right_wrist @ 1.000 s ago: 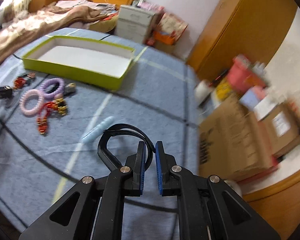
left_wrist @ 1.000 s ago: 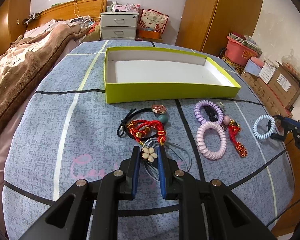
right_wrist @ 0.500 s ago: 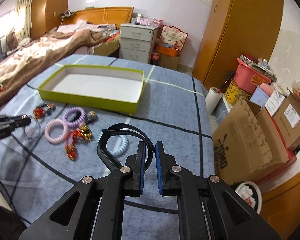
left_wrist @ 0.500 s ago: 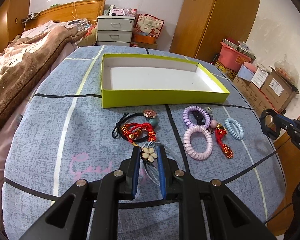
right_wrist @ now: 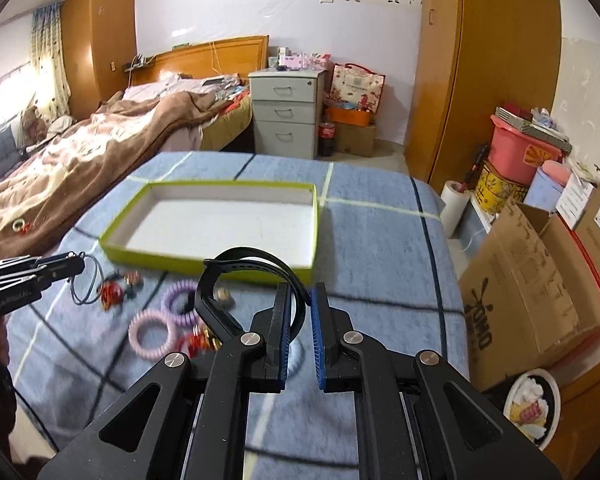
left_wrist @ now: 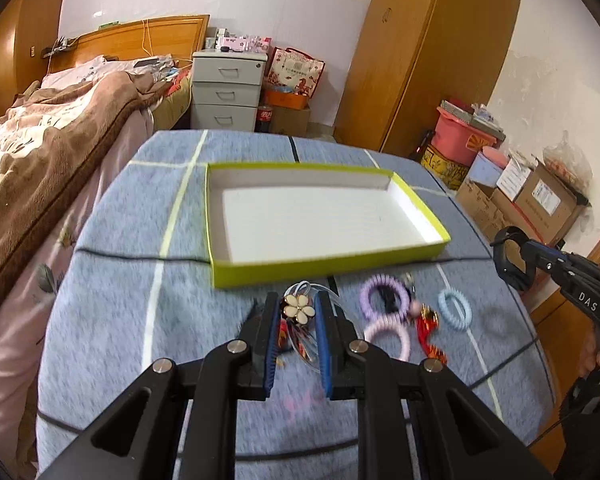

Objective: Organize jewelry
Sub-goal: 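Carry both items into the green box and open both tools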

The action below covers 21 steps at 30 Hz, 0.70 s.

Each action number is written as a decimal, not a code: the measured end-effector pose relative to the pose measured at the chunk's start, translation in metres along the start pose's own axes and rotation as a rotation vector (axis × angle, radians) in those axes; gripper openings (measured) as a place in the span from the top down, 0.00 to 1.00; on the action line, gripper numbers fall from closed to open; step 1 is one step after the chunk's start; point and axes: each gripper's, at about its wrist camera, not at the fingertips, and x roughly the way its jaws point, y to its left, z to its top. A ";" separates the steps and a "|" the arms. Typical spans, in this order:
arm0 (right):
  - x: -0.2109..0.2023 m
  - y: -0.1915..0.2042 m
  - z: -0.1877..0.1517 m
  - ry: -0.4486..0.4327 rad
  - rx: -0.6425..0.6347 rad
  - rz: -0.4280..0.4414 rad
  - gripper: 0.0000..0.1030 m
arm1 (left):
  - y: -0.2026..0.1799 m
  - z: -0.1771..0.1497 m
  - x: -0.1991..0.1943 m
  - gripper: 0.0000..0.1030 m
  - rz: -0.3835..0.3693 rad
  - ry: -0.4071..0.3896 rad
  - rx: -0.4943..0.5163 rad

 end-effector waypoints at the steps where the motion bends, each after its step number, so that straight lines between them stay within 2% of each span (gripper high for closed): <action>1: 0.002 0.000 0.003 -0.002 0.005 0.005 0.90 | 0.001 0.005 0.001 0.83 -0.001 -0.001 0.002; 14: 0.080 0.007 0.056 0.054 0.074 0.041 0.90 | 0.018 0.068 0.040 0.83 0.007 -0.006 0.004; 21: 0.124 0.001 0.070 0.109 0.099 0.036 0.90 | 0.023 0.089 0.080 0.83 -0.003 0.039 -0.018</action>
